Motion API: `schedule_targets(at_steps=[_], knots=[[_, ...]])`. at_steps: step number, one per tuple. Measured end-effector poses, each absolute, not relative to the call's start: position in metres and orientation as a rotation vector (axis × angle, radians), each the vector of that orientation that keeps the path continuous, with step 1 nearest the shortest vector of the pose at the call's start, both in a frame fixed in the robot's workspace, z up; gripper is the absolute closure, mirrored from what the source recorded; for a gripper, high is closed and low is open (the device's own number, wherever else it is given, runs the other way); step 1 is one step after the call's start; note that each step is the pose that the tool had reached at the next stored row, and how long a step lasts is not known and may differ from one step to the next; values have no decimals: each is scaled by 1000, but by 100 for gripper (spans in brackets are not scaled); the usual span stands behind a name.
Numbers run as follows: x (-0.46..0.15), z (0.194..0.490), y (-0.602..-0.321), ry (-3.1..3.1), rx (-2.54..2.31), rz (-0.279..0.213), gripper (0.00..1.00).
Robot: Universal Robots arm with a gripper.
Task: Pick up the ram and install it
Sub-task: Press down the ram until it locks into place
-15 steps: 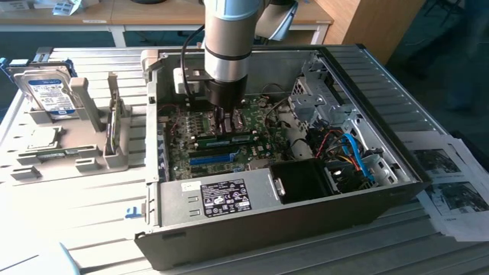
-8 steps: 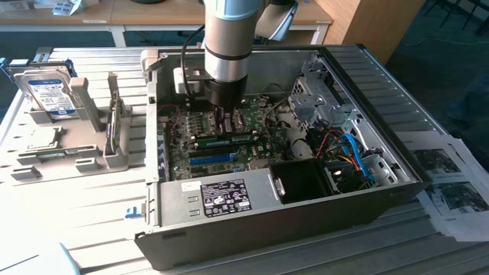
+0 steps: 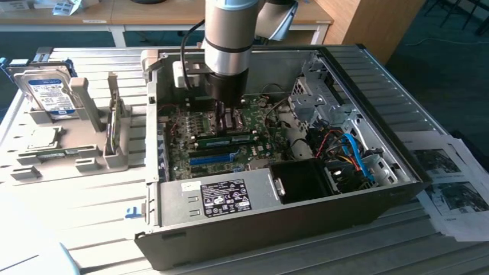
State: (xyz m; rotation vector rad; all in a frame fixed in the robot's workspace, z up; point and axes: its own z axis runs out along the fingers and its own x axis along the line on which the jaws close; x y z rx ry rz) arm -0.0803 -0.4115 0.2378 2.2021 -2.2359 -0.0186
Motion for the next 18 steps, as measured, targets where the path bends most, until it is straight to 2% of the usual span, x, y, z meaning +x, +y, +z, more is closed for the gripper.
schedule_targets(at_steps=[18], knots=[[-80,270,-412,-2236,2202,-19,90]])
